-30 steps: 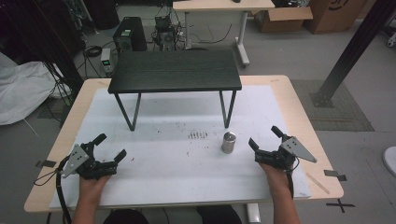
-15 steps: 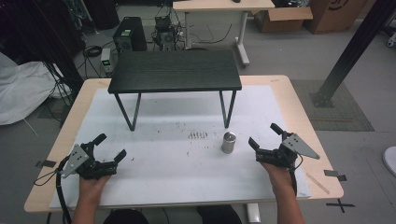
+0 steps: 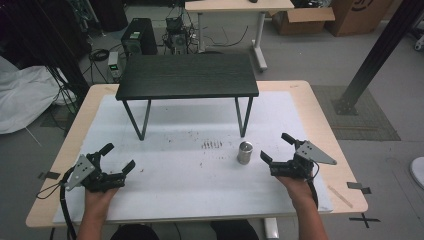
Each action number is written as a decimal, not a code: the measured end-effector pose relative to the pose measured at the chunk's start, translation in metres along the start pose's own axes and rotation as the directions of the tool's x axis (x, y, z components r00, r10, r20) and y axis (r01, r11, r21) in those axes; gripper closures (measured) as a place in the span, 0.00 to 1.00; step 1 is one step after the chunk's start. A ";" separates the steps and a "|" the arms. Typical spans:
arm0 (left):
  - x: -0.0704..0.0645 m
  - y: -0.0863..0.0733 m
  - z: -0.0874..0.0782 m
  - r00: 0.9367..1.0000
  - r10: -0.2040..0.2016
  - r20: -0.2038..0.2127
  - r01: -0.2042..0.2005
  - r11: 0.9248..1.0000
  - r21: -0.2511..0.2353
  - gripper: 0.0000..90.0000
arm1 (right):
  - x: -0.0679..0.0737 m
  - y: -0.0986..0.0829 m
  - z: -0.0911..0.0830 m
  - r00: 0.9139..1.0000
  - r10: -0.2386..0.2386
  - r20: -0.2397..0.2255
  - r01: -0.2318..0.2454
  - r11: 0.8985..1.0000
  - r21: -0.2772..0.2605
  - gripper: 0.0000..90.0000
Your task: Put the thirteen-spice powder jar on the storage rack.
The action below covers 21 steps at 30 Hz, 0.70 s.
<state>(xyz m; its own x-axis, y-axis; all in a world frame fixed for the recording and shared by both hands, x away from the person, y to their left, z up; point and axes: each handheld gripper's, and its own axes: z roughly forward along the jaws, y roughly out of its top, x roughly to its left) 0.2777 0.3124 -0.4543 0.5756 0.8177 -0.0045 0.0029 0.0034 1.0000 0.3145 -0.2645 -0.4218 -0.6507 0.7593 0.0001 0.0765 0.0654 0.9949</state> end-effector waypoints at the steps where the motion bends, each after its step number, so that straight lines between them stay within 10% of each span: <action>1: 0.000 0.000 0.000 1.000 0.000 0.001 0.000 1.000 0.000 0.00 | 0.001 0.001 0.002 1.000 -0.003 -0.020 0.004 1.000 0.014 0.00; 21: 0.000 0.000 0.000 1.000 -0.001 0.001 0.001 1.000 0.000 0.00 | 0.006 0.005 0.025 0.994 0.007 -0.110 0.010 0.989 0.150 0.00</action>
<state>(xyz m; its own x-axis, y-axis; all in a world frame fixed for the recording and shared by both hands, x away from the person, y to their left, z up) 0.2779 0.3126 -0.4542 0.5764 0.8172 -0.0054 0.0031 0.0045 1.0000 0.3295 -0.2433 -0.4191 -0.7296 0.6836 0.0181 0.1827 0.1694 0.9685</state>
